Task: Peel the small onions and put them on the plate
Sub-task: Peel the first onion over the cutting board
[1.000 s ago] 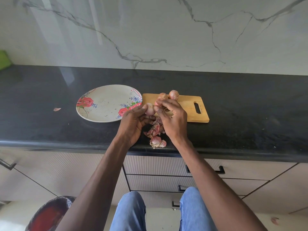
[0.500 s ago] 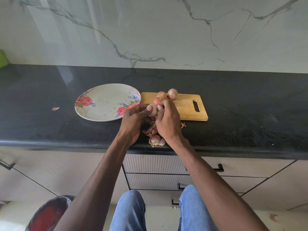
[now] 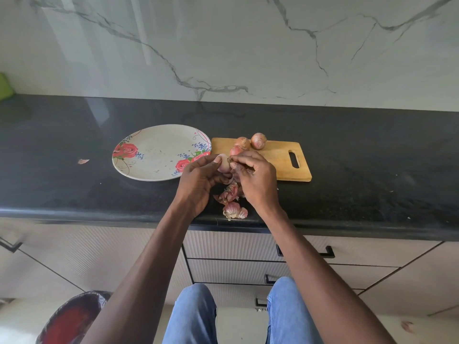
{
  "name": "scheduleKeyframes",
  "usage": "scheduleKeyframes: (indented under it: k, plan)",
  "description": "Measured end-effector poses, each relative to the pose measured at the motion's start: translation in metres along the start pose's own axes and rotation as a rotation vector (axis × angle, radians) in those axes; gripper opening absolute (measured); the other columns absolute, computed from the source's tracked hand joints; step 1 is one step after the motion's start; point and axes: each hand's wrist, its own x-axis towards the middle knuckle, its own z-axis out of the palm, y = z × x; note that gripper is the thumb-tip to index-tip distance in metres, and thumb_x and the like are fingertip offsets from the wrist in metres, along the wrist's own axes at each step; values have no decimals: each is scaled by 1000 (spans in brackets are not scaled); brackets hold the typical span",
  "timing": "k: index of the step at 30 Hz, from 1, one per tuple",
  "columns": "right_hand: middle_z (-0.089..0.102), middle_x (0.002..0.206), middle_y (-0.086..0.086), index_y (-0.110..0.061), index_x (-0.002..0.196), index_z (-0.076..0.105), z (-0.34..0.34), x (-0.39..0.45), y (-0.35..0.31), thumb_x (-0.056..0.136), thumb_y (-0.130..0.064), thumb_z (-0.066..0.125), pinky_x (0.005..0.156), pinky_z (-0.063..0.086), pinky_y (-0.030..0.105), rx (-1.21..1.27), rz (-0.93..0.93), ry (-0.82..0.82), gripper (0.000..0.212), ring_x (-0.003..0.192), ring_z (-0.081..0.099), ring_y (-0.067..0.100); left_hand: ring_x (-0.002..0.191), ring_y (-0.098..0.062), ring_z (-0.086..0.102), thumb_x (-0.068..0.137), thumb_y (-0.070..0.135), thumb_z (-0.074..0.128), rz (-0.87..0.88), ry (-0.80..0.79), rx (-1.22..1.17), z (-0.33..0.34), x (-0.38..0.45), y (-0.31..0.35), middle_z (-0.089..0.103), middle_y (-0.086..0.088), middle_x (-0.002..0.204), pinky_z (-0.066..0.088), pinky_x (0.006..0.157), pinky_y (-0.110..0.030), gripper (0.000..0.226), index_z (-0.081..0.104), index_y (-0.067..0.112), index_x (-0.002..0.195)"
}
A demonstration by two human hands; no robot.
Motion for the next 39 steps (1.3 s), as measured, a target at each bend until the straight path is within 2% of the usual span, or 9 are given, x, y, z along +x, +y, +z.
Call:
scheduleKeyframes:
  k: [7,11,15,19,26,29,32,35,39]
  plan:
    - [68,94,9,-1,92,66,6,-3,-2,90,-1,66,76,52,25,-121,-54,-8,2,86,62,17,75,-23,66,100,7,54,-7,-24,9,3,-4,3,68,-16,86,56,69,-28,18,70,1,93]
    - [70,96,2,-7,96,66,0,0,3,95,-9,60,79,57,37,9,111,86,7,88,66,13,65,-19,67,103,10,48,-56,41,-47,7,-6,7,71,-14,78,55,57,-25,21,65,-1,95]
    - [70,110,-3,-4,108,74,-2,-1,-3,87,9,63,89,48,9,-11,13,121,27,100,61,-7,59,-18,65,107,17,41,-70,67,-64,8,-7,9,68,-18,82,53,54,-25,28,62,-1,101]
    - [73,103,6,-4,100,77,1,-2,-4,89,-24,73,81,54,18,9,-58,110,24,97,67,14,61,-19,66,106,18,44,-75,66,-50,7,-6,8,66,-19,80,54,55,-25,30,65,-1,97]
    - [55,93,7,-9,96,52,17,-6,1,95,-62,48,78,39,40,-409,-157,131,53,85,50,24,57,-17,63,105,8,45,-41,38,-11,9,-8,7,67,-10,68,54,53,-23,30,65,0,83]
    - [56,97,7,-11,101,52,20,-8,-2,100,-52,45,78,37,40,-494,-193,115,41,88,51,25,57,-17,62,105,10,47,-46,36,-28,8,-7,7,66,-12,70,53,53,-24,29,65,-1,86]
    - [60,100,8,-11,104,54,18,-6,-2,95,-18,59,79,42,42,-496,-154,208,13,91,55,25,60,-18,64,106,16,46,-70,51,-64,6,-5,7,67,-18,77,54,56,-24,28,65,-1,94]
    - [62,107,9,-8,112,58,14,-5,0,79,8,68,86,40,39,-454,-73,209,38,100,59,28,68,-21,67,107,17,42,-74,32,-121,3,-3,6,68,-21,85,55,60,-25,27,61,-2,108]
    - [67,104,5,-9,103,65,14,-6,-1,85,4,67,88,33,32,-424,-114,177,22,97,63,25,74,-21,69,106,23,48,-60,31,-191,1,-2,6,69,-18,90,58,66,-26,24,60,3,112]
